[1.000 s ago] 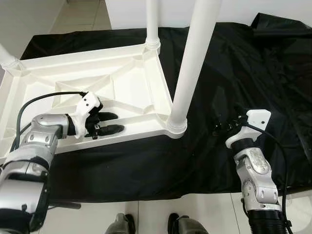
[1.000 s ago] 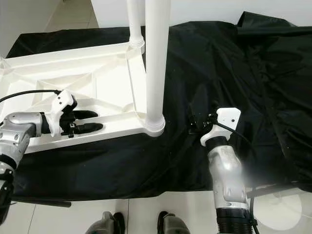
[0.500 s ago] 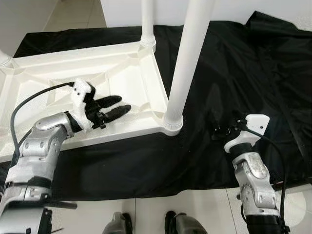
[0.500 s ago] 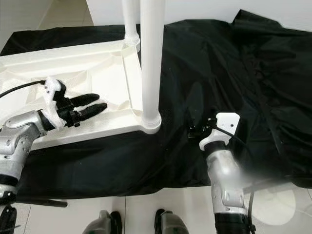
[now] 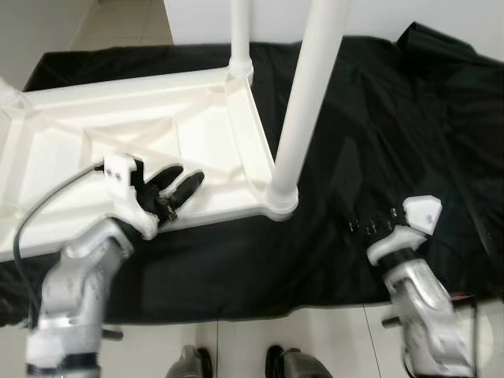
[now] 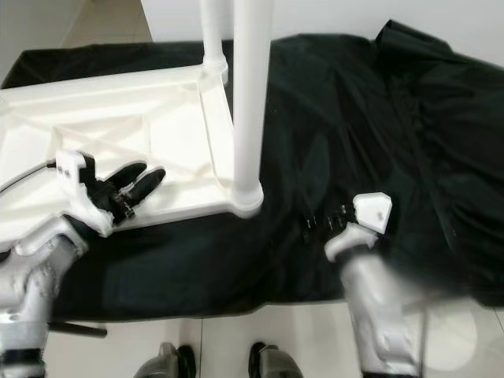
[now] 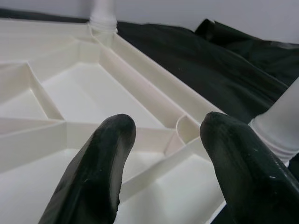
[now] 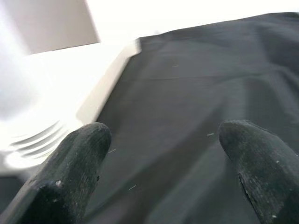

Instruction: Building children table

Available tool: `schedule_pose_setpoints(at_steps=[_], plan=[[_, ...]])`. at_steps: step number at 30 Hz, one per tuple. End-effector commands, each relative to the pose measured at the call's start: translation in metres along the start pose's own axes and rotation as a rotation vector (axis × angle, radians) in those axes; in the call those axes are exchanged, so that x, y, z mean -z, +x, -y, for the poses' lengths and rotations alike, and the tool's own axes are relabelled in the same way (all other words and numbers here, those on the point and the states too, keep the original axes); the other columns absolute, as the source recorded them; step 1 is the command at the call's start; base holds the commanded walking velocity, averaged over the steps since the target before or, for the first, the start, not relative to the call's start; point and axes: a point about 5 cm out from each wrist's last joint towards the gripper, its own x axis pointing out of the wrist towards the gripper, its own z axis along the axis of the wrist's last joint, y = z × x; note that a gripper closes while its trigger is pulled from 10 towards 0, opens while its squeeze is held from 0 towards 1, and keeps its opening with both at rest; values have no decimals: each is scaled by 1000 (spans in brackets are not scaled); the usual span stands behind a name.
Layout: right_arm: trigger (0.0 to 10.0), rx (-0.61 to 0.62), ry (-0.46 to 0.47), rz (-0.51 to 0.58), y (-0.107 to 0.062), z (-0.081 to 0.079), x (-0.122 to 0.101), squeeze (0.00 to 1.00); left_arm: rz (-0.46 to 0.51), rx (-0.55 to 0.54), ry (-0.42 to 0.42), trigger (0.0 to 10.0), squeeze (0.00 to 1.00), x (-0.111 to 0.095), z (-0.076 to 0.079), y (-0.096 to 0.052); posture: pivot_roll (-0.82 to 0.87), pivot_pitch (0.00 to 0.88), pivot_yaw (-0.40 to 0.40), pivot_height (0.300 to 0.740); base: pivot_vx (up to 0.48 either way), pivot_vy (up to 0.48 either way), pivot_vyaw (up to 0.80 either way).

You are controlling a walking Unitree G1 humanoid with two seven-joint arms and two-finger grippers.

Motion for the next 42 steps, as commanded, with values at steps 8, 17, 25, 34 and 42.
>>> schedule_pose_setpoints(at_steps=[8,17,25,34,42], plan=[[10000,-371,0,-83,-5,-19,-11,0,4,-5,46,10000,0,-5,23,-2,-67,167,72,740,0,0,0],[10000,-426,-13,-47,23,-27,-8,0,1,134,72,10000,0,-5,52,-2,-52,144,80,740,0,0,0],[10000,-456,-43,-29,52,-31,-5,0,-89,337,39,10000,0,7,78,-2,-32,133,64,740,0,0,0],[10000,-438,-66,-18,75,-40,5,0,-128,297,106,10000,0,15,85,9,-30,127,43,740,0,0,0],[4275,-382,-73,9,84,-38,8,0,-89,268,87,10000,0,17,98,17,-41,111,35,740,0,0,0]])
